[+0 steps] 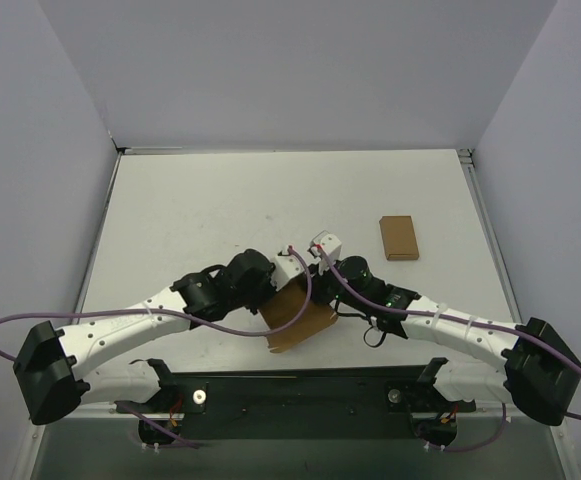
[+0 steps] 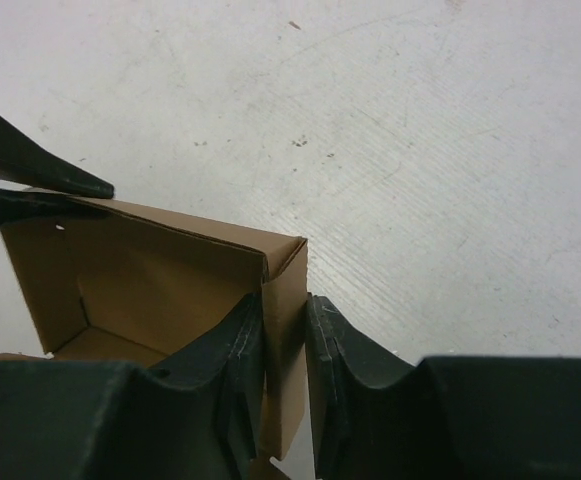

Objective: Fold the paper box

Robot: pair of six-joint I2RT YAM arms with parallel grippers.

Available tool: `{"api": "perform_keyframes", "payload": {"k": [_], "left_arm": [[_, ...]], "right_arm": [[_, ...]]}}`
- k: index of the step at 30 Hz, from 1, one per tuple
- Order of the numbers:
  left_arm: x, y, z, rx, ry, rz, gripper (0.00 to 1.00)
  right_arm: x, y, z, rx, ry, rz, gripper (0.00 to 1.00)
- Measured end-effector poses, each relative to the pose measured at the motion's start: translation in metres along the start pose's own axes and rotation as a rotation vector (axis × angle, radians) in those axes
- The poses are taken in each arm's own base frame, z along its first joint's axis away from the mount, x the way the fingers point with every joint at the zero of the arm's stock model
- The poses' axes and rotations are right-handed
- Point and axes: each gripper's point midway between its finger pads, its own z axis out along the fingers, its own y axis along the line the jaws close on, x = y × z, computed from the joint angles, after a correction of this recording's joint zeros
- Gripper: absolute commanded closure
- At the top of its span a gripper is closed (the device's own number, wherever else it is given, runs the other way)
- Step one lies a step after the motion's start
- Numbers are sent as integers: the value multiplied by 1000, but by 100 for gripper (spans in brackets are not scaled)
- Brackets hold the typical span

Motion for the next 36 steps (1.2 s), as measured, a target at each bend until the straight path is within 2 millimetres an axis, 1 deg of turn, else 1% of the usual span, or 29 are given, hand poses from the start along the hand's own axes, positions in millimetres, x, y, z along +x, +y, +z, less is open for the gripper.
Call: {"api": "perform_keyframes", "payload": {"k": [1, 2, 4, 5, 6, 9, 14, 17, 19, 20, 24, 27, 31, 36], "left_arm": [[-3, 0, -1, -2, -8, -8, 71], [-8, 1, -2, 0, -20, -17, 56], [-18, 0, -5, 9, -51, -33, 43], [-24, -1, -8, 16, -70, -45, 34], [-28, 0, -10, 18, -86, -53, 29], [-43, -1, -22, 33, -143, -81, 19], [-62, 2, -39, 58, -236, -152, 12], [-70, 11, -48, 70, -297, -240, 10], [-68, 19, -54, 78, -347, -322, 7], [-63, 25, -56, 76, -364, -371, 5], [-41, 38, -57, 96, -426, -564, 4], [-34, 38, -53, 145, -455, -669, 3], [-39, 30, -50, 244, -483, -747, 3], [-50, 22, -48, 323, -500, -770, 3]], "right_arm": [[0, -3, 0, 19, -3, 3, 100], [2, -6, 0, 32, 0, 7, 100], [10, -15, -1, 80, 15, 11, 100], [15, -21, -2, 108, 28, 13, 100], [21, -26, -2, 134, 42, 14, 100], [32, -38, -5, 189, 67, 19, 100], [40, -46, -7, 225, 74, 30, 100], [45, -49, -8, 231, 75, 48, 100], [45, -52, -9, 222, 67, 78, 100], [44, -54, -10, 217, 56, 100, 100], [35, -61, -14, 178, -8, 205, 100], [24, -62, -17, 144, -51, 266, 100], [10, -50, -20, 76, -93, 297, 100], [-3, -39, -26, 16, -130, 313, 100]]}}
